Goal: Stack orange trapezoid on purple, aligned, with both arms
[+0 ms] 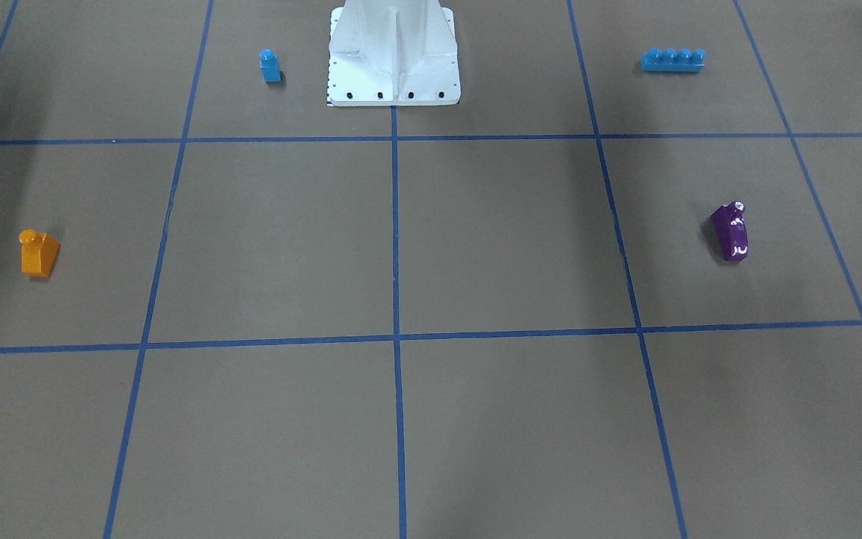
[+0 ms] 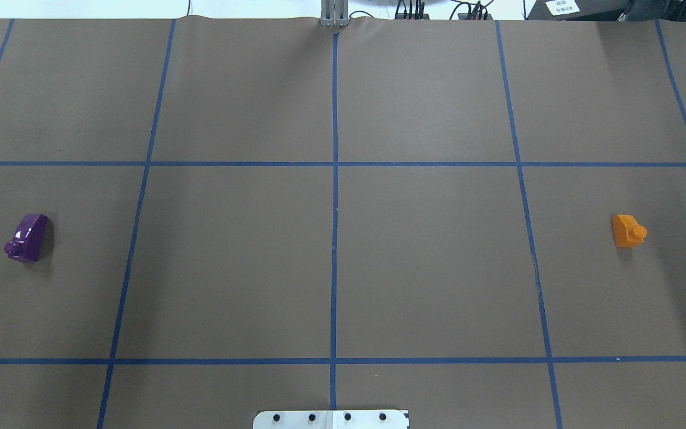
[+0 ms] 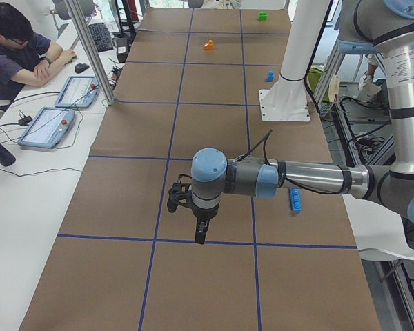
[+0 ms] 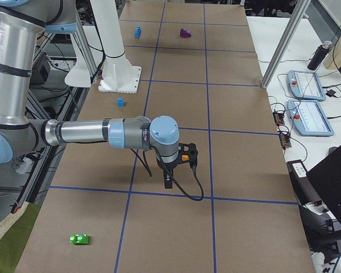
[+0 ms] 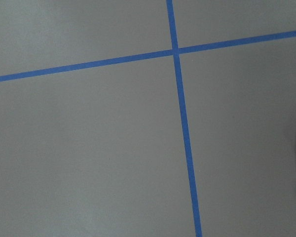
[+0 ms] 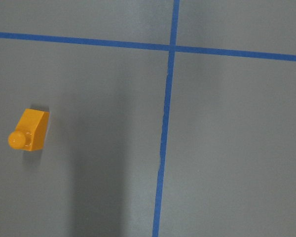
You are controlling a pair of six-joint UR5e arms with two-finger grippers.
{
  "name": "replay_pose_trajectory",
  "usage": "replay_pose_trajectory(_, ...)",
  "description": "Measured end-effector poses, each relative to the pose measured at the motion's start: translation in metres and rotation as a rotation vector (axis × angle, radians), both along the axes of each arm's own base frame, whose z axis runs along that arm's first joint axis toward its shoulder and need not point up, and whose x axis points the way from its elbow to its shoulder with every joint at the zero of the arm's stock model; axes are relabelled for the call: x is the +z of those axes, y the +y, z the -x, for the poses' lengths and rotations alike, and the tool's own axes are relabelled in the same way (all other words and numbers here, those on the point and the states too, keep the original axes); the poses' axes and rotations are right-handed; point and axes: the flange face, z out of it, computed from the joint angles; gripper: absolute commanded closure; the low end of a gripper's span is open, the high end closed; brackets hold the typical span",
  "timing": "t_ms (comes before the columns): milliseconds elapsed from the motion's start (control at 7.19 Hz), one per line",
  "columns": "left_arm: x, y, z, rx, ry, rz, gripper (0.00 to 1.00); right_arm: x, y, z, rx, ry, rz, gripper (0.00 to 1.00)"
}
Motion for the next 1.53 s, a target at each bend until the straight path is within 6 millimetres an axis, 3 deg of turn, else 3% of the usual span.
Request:
replay_pose_trajectory(556, -0.010, -0.003, 0.000, -0.002, 0.000, -0.019, 0.00, -0.011, -0.005, 0.001, 0.002, -0.012, -0.022, 0.00)
replay_pose_trajectory(1112, -0.047, -0.035, -0.001, -0.006, 0.011, -0.182, 0.00, -0.048, -0.021, 0.005, -0.005, -0.070, -0.258, 0.00)
replay_pose_trajectory(1529, -0.058, -0.041, -0.006, 0.005, 0.019, -0.270, 0.00, -0.046, -0.023, 0.007, -0.017, -0.089, -0.334, 0.00)
